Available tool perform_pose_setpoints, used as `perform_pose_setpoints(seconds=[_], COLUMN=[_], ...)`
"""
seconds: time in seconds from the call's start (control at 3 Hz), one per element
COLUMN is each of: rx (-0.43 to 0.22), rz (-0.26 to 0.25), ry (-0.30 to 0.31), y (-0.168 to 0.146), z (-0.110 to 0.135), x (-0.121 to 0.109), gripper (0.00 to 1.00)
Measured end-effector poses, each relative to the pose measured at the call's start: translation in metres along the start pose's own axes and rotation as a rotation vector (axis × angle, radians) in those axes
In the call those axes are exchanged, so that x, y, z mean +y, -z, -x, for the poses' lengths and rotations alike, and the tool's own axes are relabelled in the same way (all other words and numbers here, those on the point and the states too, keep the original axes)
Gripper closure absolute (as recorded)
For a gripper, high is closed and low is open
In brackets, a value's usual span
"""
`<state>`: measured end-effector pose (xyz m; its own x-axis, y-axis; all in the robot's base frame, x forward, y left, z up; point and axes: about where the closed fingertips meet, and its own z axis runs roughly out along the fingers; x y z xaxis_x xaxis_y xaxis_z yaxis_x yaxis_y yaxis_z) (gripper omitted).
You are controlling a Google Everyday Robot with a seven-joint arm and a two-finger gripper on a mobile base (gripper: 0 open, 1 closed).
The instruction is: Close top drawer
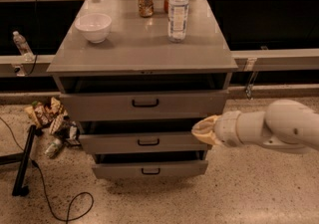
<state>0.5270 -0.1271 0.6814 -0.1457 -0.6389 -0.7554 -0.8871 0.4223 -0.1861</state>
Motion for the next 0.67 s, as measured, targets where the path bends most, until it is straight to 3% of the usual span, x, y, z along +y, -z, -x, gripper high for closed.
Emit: perform_pose_setpoints(seconds=[0.33, 0.67], rx=[-0.173, -0.423], rz=[-0.003, -0.039], ry=[-0.11, -0.197], y=[0.049, 0.085], z=[0.023, 0.041], x=[0.003, -0.004], gripper=[1.0, 0.84])
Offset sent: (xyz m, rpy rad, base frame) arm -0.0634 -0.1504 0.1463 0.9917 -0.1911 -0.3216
